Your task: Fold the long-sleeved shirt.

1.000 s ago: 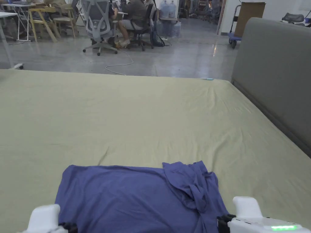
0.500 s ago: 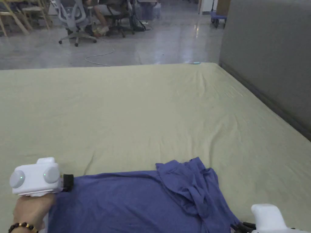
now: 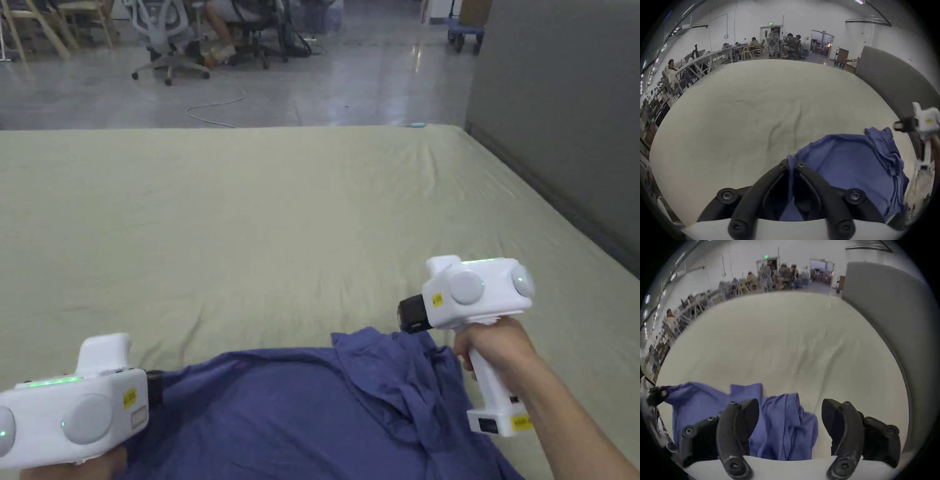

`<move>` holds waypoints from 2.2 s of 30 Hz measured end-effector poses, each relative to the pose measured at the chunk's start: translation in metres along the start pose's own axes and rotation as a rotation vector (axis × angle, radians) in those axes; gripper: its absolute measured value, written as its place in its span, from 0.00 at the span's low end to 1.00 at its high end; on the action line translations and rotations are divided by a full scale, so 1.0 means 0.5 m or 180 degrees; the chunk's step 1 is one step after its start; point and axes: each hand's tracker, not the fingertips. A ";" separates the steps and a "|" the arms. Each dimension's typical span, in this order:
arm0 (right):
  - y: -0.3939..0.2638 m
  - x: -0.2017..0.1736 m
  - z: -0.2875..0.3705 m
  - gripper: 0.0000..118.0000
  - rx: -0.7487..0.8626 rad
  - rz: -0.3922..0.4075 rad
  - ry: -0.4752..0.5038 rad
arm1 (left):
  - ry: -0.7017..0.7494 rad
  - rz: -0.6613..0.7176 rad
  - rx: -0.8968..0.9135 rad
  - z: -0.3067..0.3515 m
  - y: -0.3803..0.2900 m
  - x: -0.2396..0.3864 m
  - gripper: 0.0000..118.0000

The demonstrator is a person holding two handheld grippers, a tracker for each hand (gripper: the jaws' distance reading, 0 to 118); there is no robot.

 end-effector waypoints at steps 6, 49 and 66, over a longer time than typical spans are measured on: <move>-0.020 -0.029 -0.109 0.17 -0.0662 -0.0024 0.0199 | 0.0081 0.0063 -0.0045 -0.011 -0.004 -0.018 0.01; -0.598 -0.049 0.313 0.31 -0.0230 0.0000 0.0138 | 0.0513 0.0069 -0.0545 0.177 -0.339 -0.022 0.33; -0.418 -0.126 0.504 0.00 0.1401 -0.0018 -0.0079 | 0.0207 -0.0323 0.0732 0.380 -0.136 0.056 0.00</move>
